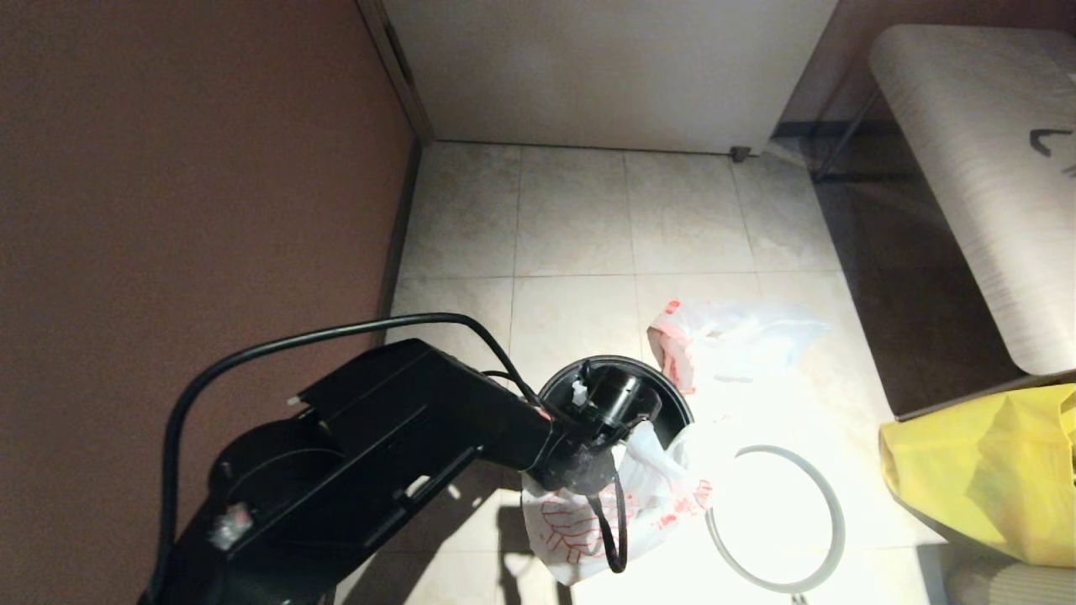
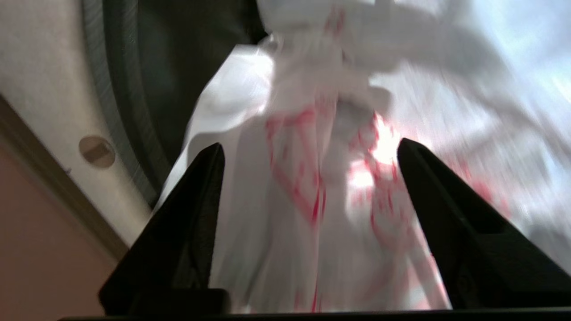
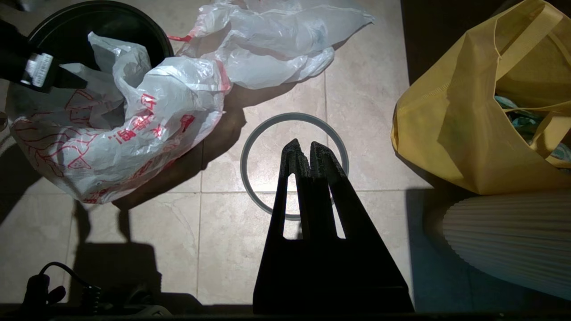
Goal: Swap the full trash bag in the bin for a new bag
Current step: Put the new garbage bag on the trash can
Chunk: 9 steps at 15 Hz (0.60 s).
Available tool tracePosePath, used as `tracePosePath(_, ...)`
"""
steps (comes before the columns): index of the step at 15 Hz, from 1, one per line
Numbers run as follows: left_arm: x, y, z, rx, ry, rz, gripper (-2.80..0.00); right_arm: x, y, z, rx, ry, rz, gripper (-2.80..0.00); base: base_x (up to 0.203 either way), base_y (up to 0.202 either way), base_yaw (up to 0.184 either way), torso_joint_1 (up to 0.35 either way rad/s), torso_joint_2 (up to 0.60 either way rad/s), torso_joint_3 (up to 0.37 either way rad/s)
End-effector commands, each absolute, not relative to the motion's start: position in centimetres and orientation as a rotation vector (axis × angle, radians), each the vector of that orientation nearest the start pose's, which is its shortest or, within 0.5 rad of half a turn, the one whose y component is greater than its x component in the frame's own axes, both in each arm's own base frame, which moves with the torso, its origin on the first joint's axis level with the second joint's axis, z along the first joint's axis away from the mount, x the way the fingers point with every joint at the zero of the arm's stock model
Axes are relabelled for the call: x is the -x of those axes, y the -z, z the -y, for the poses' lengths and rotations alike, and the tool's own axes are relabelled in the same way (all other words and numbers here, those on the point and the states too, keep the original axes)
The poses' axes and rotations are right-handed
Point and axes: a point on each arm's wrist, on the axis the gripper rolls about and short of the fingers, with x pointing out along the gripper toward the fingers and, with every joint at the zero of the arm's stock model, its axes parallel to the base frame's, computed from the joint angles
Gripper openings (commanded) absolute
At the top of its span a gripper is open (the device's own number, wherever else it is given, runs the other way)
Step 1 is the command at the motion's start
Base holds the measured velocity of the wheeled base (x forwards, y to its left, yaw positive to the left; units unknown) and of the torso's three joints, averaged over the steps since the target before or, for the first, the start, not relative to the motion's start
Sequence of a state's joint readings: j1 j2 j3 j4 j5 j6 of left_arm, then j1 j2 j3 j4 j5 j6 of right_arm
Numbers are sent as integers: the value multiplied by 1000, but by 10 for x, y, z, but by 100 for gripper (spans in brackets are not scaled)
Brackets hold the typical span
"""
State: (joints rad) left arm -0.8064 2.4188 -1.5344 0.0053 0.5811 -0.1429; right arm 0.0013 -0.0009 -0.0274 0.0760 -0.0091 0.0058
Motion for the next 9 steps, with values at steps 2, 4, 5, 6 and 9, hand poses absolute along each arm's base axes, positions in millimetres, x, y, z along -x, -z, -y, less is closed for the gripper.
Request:
tracePosePath(2,-276,-100,300,-321,187,-646,0,25,-75,0,-6,8,-49,-280,0,0,0,0,0,0)
tracePosePath(4,-246,-109,283,-270,192,-673,0,25,-75,0,-6,8,-49,-280,0,0,0,0,0,0)
tracePosePath(5,-234,-107,273,-253,195,-704,-280,25,-75,0,-6,8,-49,-280,0,0,0,0,0,0)
tracePosePath(6,-224,-100,263,-239,203,-734,-280,25,-75,0,-6,8,-49,-280,0,0,0,0,0,0)
tracePosePath(9,-201,-62,231,-181,302,-815,-280,25,-75,0,-6,8,-49,-280,0,0,0,0,0,0)
